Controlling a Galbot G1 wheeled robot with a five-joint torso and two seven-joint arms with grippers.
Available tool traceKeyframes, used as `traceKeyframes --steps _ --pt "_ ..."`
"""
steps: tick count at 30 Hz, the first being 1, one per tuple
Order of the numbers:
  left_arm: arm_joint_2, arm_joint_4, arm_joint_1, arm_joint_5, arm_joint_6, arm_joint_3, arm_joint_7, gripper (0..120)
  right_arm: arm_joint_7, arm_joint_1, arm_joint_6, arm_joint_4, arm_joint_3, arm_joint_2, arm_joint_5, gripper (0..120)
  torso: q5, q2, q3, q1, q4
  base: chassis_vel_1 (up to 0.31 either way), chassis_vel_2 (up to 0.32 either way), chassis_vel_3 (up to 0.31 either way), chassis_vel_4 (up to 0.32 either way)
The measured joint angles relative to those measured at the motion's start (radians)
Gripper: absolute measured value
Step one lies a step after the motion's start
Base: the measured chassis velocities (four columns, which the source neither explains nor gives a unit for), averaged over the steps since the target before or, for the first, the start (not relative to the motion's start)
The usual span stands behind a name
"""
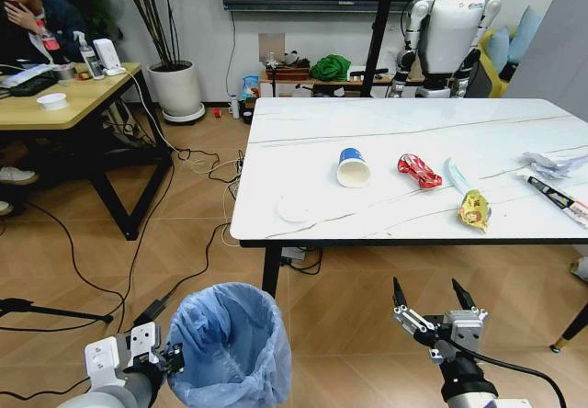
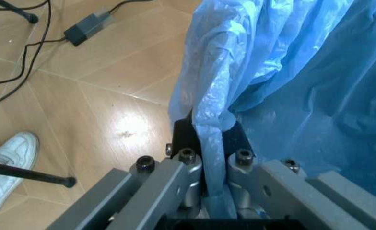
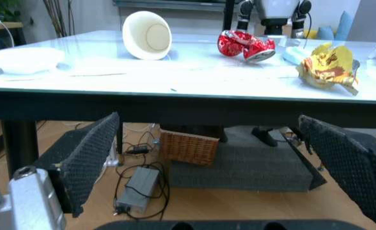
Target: Pick up the trash bin and place the trash from the table into it.
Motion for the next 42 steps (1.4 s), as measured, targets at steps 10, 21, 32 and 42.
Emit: traceKeyframes --steps 10,21,32,42 --pt "0.000 0.000 -0.001 0.003 0.000 -0.001 0.001 0 0.001 0.002 0.000 0.000 0.000 0.000 0.000 100 0.0000 0.046 0.027 0.019 0.0000 0.000 0.000 0.000 0.000" --pt "-0.004 0.000 -0.001 0.003 0.000 0.003 0.002 0 0.002 -0.001 0.000 0.006 0.001 0.000 0.001 100 0.0000 0.093 0.053 0.040 0.0000 0.000 0.000 0.000 0.000" --pt "-0.014 0.000 -0.011 0.021 0.000 -0.001 0.044 0 0.004 -0.002 0.001 0.006 0.001 0.000 0.002 100 0.0000 0.148 0.085 0.064 0.0000 0.000 0.000 0.000 0.000" --pt "-0.017 0.000 -0.006 0.037 0.000 0.003 0.062 0 0.010 0.028 -0.045 0.021 0.018 0.000 0.043 100 0.0000 0.165 0.094 0.071 -0.0001 0.000 0.000 0.000 0.000"
